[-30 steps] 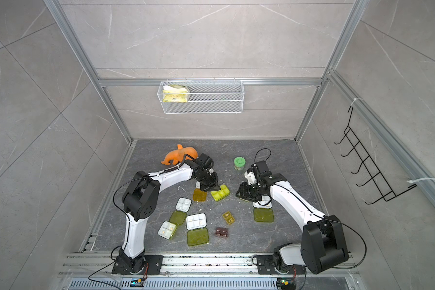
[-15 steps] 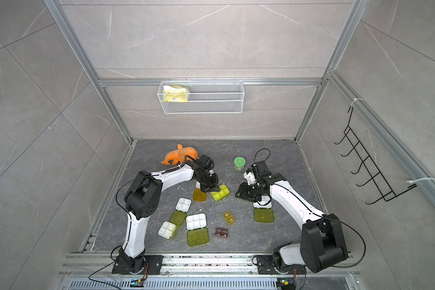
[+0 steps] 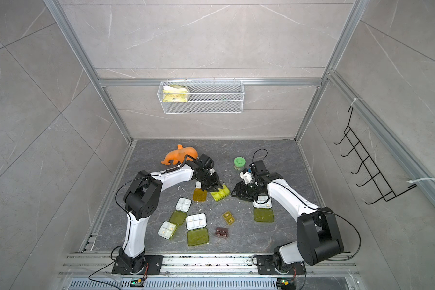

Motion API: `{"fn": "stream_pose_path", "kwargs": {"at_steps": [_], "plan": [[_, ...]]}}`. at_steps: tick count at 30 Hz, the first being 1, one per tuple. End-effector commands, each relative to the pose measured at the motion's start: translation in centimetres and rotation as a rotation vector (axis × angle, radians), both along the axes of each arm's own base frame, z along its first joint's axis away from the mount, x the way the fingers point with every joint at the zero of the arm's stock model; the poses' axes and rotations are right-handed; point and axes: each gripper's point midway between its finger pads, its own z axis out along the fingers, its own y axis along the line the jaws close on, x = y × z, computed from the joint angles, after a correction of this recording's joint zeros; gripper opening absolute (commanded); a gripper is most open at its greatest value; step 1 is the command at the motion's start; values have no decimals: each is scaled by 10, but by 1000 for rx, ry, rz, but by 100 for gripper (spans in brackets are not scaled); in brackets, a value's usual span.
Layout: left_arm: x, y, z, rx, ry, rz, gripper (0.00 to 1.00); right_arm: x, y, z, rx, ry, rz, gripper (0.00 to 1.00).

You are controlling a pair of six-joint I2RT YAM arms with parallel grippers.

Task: Close pillboxes
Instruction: Close the lid on the pillbox.

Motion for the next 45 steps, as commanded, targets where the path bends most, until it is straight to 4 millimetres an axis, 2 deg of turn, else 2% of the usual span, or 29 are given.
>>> {"fn": "stream_pose_path", "kwargs": {"at_steps": [1, 7, 12, 20, 34, 41, 45], "plan": [[-5, 11, 14, 7, -11, 25, 40, 13, 19, 7, 83, -15, 60, 54], [-19, 23, 18, -10, -6, 74, 41, 35, 29, -4, 92, 8, 85, 55], [-26, 29, 8, -12, 14, 104, 41, 48, 36, -17, 90, 24, 106, 57], [-19, 27, -7, -26, 16, 126, 41, 57, 38, -38, 68, 48, 132, 59], [-19, 44, -30, -13, 44, 152, 42, 59, 44, -64, 81, 122, 167, 59], [-9, 40, -35, -37, 34, 150, 42, 55, 49, -67, 122, 149, 186, 59], [-8, 40, -38, -35, 38, 148, 42, 58, 40, -59, 47, 97, 194, 59]]}}
